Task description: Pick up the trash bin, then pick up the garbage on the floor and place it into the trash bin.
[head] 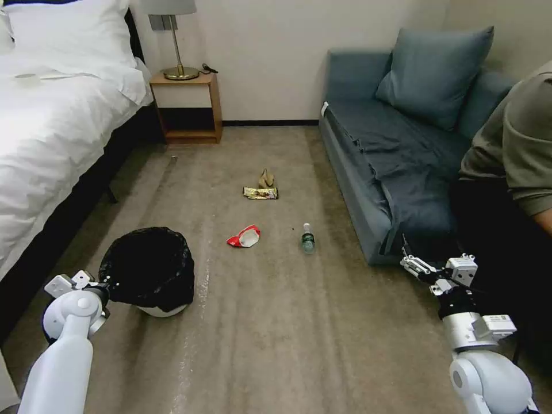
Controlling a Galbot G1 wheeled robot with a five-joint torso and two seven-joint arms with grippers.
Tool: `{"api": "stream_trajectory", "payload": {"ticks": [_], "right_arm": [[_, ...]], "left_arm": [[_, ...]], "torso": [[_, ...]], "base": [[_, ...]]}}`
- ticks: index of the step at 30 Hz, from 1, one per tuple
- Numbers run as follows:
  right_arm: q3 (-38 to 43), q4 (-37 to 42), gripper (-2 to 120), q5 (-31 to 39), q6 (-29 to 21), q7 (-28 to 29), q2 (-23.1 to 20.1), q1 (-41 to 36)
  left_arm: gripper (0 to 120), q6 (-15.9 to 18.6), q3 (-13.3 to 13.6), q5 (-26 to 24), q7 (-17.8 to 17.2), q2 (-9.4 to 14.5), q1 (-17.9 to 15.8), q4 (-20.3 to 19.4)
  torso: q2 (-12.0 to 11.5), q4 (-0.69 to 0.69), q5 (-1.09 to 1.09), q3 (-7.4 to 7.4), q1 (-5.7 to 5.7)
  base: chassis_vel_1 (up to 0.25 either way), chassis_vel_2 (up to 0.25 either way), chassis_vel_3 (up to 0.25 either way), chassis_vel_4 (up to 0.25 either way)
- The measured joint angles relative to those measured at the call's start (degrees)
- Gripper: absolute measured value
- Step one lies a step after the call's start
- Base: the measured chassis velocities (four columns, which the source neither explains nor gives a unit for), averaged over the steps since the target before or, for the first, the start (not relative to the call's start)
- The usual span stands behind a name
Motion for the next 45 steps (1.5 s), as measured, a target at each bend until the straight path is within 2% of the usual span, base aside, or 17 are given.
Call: {"api": "stream_trajectory", "payload": {"ticks": [4, 5, 6, 7, 9, 10, 12, 13, 14, 15, 16, 19, 22, 29, 36, 45], "right_arm": [[0.46, -0.01, 100, 0.10, -0.96, -0.55, -0.01, 0.15], [0.84, 0.00, 100, -0.22, -1.79, -1.04, -0.02, 0.26], [0.92, -0.16, 100, -0.74, -2.03, -1.06, -0.09, 0.56], [0.92, -0.16, 100, -0.74, -2.03, -1.06, -0.09, 0.56], [0.80, -0.93, 100, -1.08, -1.46, -0.18, -0.34, 0.99], [0.80, -0.93, 100, -1.08, -1.46, -0.18, -0.34, 0.99], [0.87, -1.54, 100, -0.59, 0.06, 0.83, -0.35, 0.82], [0.87, -1.54, 100, -0.59, 0.06, 0.83, -0.35, 0.82], [0.90, -2.04, 100, 0.18, 1.26, 1.13, -0.24, 0.69], [0.90, -2.37, 100, 0.00, 1.74, 1.17, -0.19, 0.78], [0.90, -2.37, 100, 0.00, 1.74, 1.17, -0.19, 0.78], [0.56, -3.28, 100, -1.85, 2.70, 1.30, -0.03, 1.32], [0.30, -3.31, 100, -1.98, 2.75, 1.61, 0.03, 1.29], [-0.08, -4.06, 100, -1.01, 3.72, 3.26, 0.25, 1.83], [-0.42, -3.82, 100, 1.02, 3.03, 3.03, 0.71, 1.54], [-0.34, -3.79, 100, 2.23, 2.64, 3.06, 0.95, 1.75]], "left_arm": [[2, 0.59, -0.51, 2.29, 1.03, 0.25, 1.69, -3.13], [2, 1.47, -0.73, 3.15, 1.23, 0.85, 3.14, -5.97], [2, 2.47, -0.68, 3.70, 1.34, 2.19, 5.03, -9.14], [2, 2.47, -0.68, 3.70, 1.34, 2.19, 5.03, -9.14], [2, 3.77, -0.64, 4.41, 1.00, 4.38, 7.03, -12.28], [2, 3.77, -0.64, 4.41, 1.00, 4.38, 7.03, -12.28], [2, 5.34, -0.47, 5.16, -0.16, 7.32, 7.68, -14.80], [2, 5.34, -0.47, 5.16, -0.16, 7.32, 7.68, -14.80], [2, 6.42, -0.36, 5.57, -0.71, 9.20, 8.04, -16.82], [2, 6.97, -0.35, 5.63, -1.17, 9.79, 8.32, -17.84], [2, 6.97, -0.35, 5.63, -1.17, 9.79, 8.32, -17.84], [2, 8.99, -0.28, 5.71, -2.07, 10.71, 10.20, -22.01], [2, 9.76, 0.06, 6.65, -1.94, 11.19, 11.08, -23.82], [2, 9.56, 0.18, 10.57, 1.91, 12.23, 11.99, -24.36], [2, 8.57, 0.17, 14.47, 4.87, 11.88, 12.52, -24.15], [2, 7.64, 0.58, 15.94, 5.55, 11.21, 11.73, -24.01]], "torso": [[0.00, 0.01, 0.00, 0.00, 0.00], [0.00, 0.00, 0.02, 0.00, 0.00], [0.00, -0.01, 0.02, 0.00, 0.00], [0.00, -0.01, 0.02, 0.00, 0.00], [0.00, 0.01, 0.02, 0.00, 0.00], [0.00, 0.01, 0.02, 0.00, 0.00], [0.00, 0.03, 0.01, -0.01, 0.00], [0.00, 0.03, 0.01, -0.01, 0.00], [0.00, 0.00, 0.04, -0.01, 0.00], [0.00, -0.02, 0.03, 0.00, 0.00], [0.00, -0.02, 0.03, 0.00, 0.00], [0.00, 0.02, 0.01, 0.00, 0.00], [0.00, 0.00, 0.02, 0.00, 0.00], [0.00, 0.01, 0.02, 0.00, 0.00], [0.00, 0.01, 0.01, -0.01, 0.00], [0.00, 0.00, 0.02, -0.01, 0.00]], "base": [[0.000, 0.000, 0.000, 0.000], [0.000, 0.000, 0.000, 0.000], [0.000, 0.000, 0.000, 0.000], [0.000, 0.000, 0.000, 0.000], [0.000, 0.000, 0.000, 0.000], [0.000, 0.000, 0.000, 0.000], [0.000, 0.000, 0.000, 0.000], [0.000, 0.000, 0.000, 0.000], [0.000, 0.000, 0.000, 0.000], [0.000, 0.000, 0.000, 0.000], [0.000, 0.000, 0.000, 0.000], [0.000, 0.000, 0.000, 0.000], [0.000, 0.000, 0.000, 0.000], [0.000, 0.000, 0.000, 0.000], [0.000, 0.000, 0.000, 0.000], [0.000, 0.000, 0.000, 0.000]]}}
